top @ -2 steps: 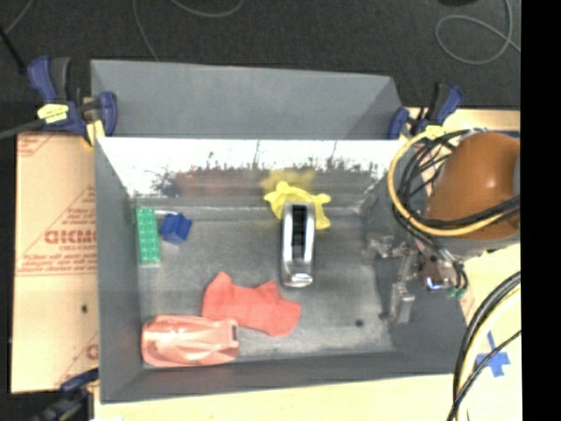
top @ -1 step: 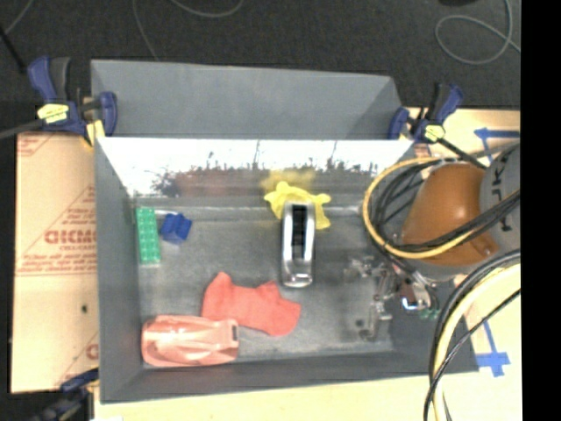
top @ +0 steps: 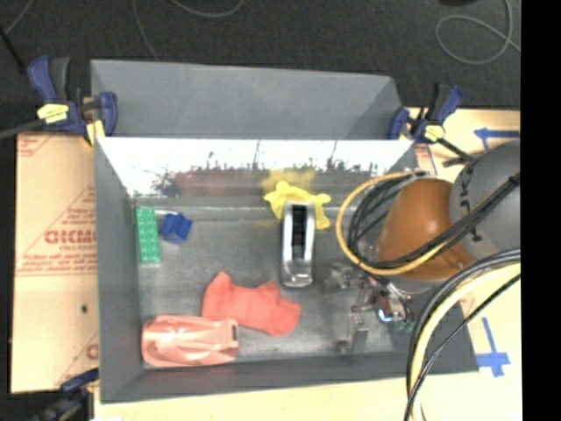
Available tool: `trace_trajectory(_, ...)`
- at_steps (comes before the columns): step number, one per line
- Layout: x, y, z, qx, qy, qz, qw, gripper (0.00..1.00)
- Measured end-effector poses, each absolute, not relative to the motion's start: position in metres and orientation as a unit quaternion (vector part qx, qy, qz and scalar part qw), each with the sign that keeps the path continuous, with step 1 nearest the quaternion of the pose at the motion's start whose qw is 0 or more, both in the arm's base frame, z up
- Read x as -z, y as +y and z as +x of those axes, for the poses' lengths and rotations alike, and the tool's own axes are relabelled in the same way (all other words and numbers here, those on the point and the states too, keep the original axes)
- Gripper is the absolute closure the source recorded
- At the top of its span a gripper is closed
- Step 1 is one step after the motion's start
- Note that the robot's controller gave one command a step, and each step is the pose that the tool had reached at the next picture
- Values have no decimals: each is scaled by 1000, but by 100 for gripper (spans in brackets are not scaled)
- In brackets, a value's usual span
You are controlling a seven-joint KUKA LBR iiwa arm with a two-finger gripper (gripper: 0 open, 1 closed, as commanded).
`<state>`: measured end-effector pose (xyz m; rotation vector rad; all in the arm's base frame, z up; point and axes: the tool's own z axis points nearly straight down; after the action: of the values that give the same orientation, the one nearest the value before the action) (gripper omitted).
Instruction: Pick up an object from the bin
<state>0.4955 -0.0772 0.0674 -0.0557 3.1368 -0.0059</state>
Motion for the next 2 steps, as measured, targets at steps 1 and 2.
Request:
trace_trajectory(1,-70,-28,493,3,999,-52,5,0)
trace_trajectory(2,-70,-11,496,2,998,-62,2,0)
